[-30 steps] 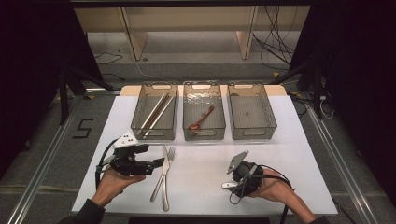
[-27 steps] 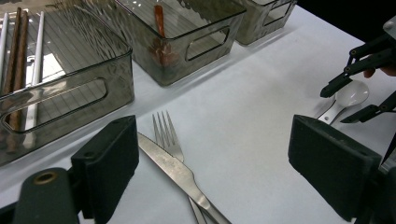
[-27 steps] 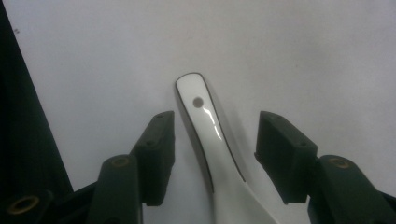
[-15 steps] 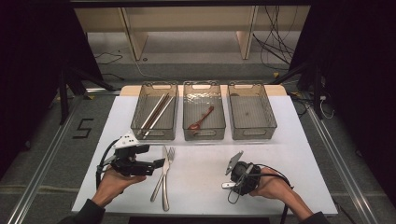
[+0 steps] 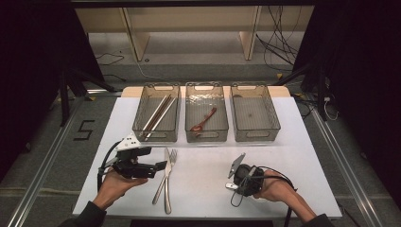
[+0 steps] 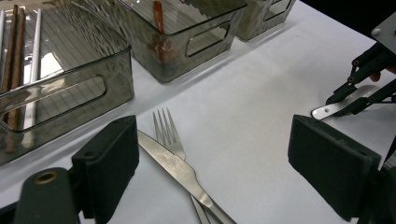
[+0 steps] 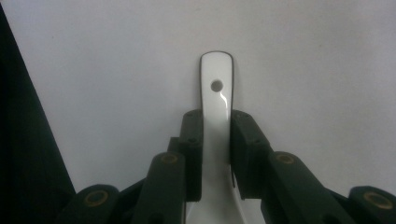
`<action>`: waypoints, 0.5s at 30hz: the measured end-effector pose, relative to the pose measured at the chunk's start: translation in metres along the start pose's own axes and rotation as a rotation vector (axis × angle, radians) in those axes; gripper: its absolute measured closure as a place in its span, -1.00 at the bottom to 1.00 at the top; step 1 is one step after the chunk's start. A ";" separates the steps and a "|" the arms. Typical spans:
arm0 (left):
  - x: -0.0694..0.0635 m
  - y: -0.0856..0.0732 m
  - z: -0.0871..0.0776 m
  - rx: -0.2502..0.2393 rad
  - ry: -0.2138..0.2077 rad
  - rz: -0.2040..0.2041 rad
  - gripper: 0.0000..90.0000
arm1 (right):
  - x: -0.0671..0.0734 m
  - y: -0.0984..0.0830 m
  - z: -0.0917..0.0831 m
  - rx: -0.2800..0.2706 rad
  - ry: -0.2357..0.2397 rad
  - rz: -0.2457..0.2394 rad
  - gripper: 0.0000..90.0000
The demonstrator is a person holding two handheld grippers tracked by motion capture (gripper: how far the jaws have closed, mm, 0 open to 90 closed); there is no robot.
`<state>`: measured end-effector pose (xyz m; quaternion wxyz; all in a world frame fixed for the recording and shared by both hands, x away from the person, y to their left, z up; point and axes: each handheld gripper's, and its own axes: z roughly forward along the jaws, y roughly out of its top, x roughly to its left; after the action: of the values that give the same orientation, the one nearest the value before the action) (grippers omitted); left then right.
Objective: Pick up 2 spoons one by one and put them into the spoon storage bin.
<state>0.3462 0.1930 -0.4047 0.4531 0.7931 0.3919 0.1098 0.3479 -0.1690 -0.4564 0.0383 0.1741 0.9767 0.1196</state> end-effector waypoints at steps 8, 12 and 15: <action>0.000 0.000 0.000 -0.001 0.001 0.003 -0.64 | -0.003 -0.003 -0.005 -0.031 0.004 0.019 0.71; 0.001 0.000 0.000 -0.001 0.003 0.002 -0.64 | -0.005 -0.004 -0.011 -0.055 0.013 0.070 0.71; 0.001 0.000 0.000 -0.001 0.003 0.005 -0.64 | -0.007 -0.004 -0.015 -0.085 0.007 0.085 0.71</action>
<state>0.3465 0.1938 -0.4044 0.4525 0.7938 0.3906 0.1121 0.3511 -0.1786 -0.4429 0.0372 0.2131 0.9626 0.1630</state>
